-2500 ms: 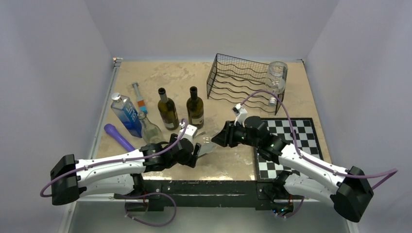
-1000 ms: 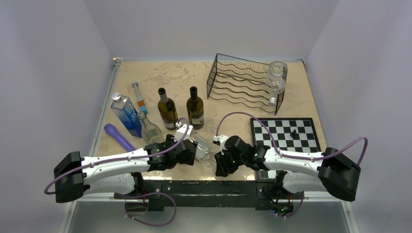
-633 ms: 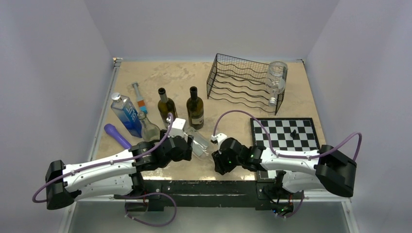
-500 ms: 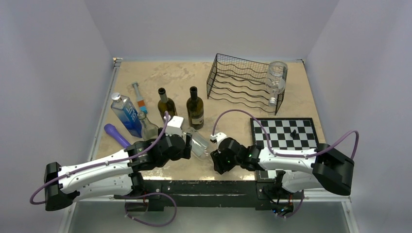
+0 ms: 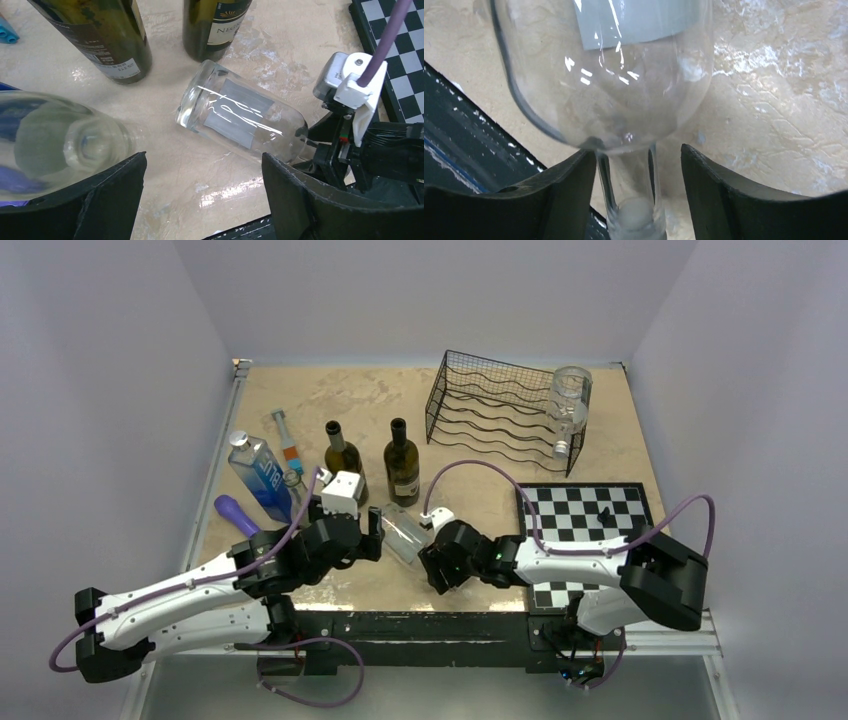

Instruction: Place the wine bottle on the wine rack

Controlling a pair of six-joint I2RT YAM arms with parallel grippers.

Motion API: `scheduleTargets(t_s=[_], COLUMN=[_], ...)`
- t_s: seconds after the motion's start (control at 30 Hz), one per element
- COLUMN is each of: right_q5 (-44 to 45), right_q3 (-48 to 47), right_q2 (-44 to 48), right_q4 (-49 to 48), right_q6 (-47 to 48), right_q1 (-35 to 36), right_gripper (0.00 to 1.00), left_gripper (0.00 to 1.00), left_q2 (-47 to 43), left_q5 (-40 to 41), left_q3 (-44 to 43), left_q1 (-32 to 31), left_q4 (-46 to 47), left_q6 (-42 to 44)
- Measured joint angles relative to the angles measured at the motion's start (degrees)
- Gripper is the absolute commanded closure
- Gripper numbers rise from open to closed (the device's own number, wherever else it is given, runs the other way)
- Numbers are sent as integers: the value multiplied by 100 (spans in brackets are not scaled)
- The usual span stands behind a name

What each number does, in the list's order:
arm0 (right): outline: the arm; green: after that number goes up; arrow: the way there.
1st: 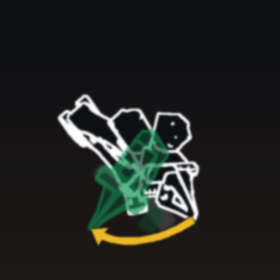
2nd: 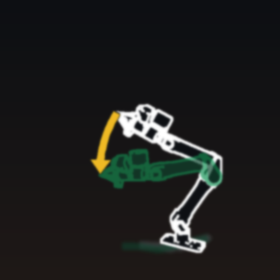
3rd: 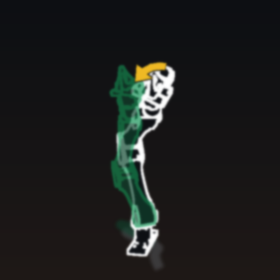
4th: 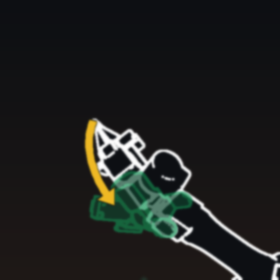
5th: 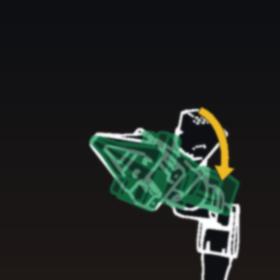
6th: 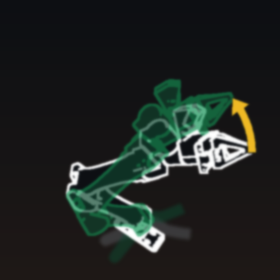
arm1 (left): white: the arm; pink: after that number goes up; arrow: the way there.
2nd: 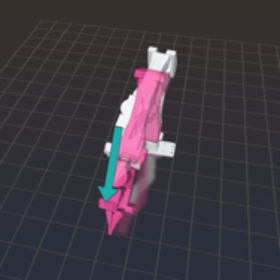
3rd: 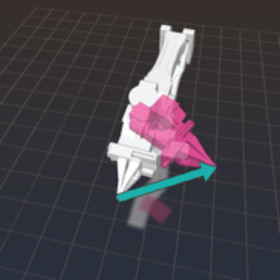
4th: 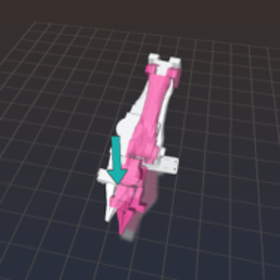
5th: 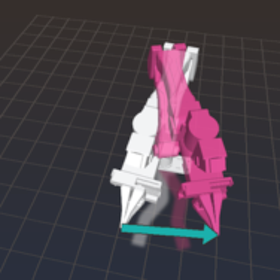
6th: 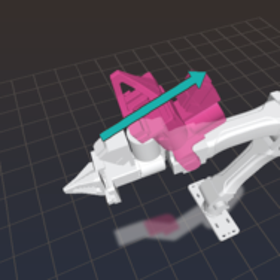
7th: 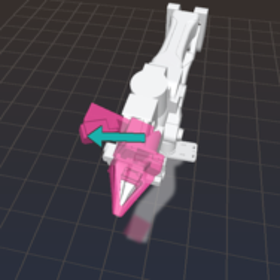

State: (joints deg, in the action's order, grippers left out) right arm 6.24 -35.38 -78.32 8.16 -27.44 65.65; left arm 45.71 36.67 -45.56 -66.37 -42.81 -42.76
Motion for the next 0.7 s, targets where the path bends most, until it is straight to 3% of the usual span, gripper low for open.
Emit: scheduleTargets(t_s=[0.43,0.53,0.67,0.7], right_q5=[516,590,682,702], right_q3=[-140,-181,-221,-236], right_q2=[-732,-841,-938,-955], right_q4=[-994,-1119,-1220,-1224], right_q6=[46,33,-33,-37], right_q1=[214,251,271,273], right_gripper=[54,70,100,100], left_gripper=[10,10,10,10], left_q2=[-424,-450,-492,-501], left_q5=[120,120,120,120], left_q3=[-2,-2,-2,0], left_q1=[0,0,0,0], left_q4=[-345,-389,-455,-470], left_q6=[37,37,37,37])
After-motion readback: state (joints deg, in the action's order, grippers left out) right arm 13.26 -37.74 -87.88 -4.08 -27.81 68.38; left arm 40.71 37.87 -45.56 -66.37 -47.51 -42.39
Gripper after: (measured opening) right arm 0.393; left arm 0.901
